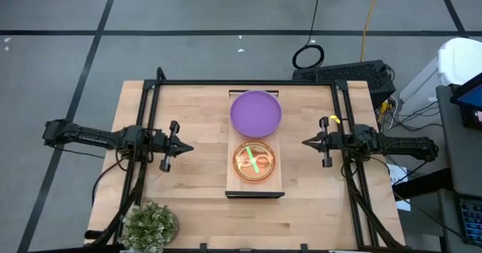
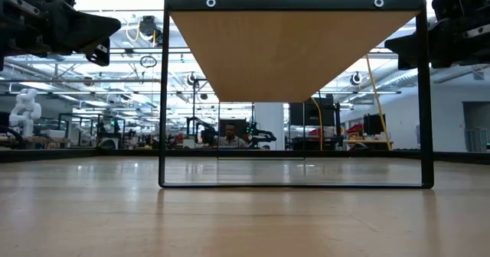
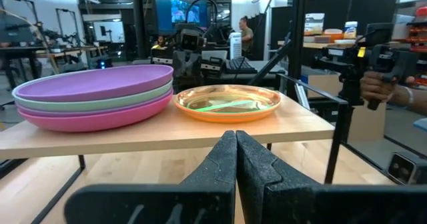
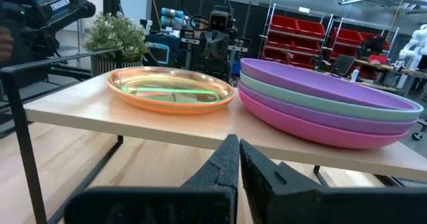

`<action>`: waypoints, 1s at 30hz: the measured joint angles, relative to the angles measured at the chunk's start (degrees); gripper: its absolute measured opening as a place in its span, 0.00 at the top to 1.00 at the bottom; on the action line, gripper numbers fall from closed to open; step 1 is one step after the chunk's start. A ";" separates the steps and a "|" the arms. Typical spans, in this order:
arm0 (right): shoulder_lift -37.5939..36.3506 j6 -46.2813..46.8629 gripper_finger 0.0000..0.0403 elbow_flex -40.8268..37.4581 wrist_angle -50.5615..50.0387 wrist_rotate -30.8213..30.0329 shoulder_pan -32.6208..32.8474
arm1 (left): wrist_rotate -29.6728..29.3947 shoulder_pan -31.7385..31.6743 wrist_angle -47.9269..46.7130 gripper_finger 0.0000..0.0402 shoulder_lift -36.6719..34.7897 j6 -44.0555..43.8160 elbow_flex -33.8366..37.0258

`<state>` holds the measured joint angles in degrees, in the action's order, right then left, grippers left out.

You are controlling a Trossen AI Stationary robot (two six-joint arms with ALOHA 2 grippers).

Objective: Place and stack plates onto a shelf
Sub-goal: Return to Home Position

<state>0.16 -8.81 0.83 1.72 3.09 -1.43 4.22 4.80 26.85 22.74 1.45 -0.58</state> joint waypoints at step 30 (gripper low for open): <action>0.51 2.13 1.00 0.01 0.11 -0.06 0.00 | 2.86 -1.18 -10.59 1.00 -10.11 -1.90 -0.04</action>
<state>0.67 -6.68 0.84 1.83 3.03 -1.43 7.09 3.62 16.25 12.63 -0.45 -0.62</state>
